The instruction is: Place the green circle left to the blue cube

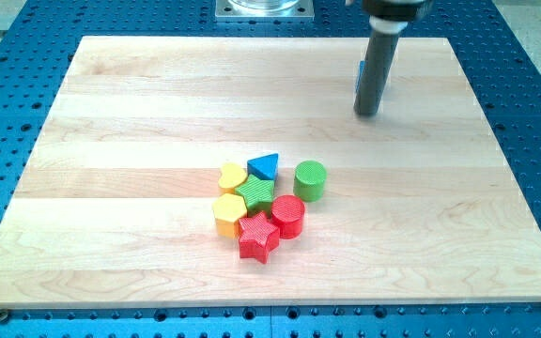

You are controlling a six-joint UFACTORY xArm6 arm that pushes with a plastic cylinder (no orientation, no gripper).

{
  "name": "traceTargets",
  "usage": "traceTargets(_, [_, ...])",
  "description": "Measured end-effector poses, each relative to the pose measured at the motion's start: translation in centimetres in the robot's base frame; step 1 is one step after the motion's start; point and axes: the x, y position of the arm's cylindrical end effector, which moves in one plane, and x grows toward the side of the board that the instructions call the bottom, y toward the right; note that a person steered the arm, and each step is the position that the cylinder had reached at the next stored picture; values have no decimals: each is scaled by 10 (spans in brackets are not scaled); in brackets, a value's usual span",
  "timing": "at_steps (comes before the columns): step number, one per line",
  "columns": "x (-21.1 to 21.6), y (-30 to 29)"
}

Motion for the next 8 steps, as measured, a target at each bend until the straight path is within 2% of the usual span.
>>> traceTargets(1, [117, 21])
traceTargets(2, [164, -13])
traceTargets(3, [140, -74])
traceTargets(4, [105, -92])
traceTargets(5, [110, -92])
traceTargets(7, [1, -106])
traceTargets(8, [3, -106])
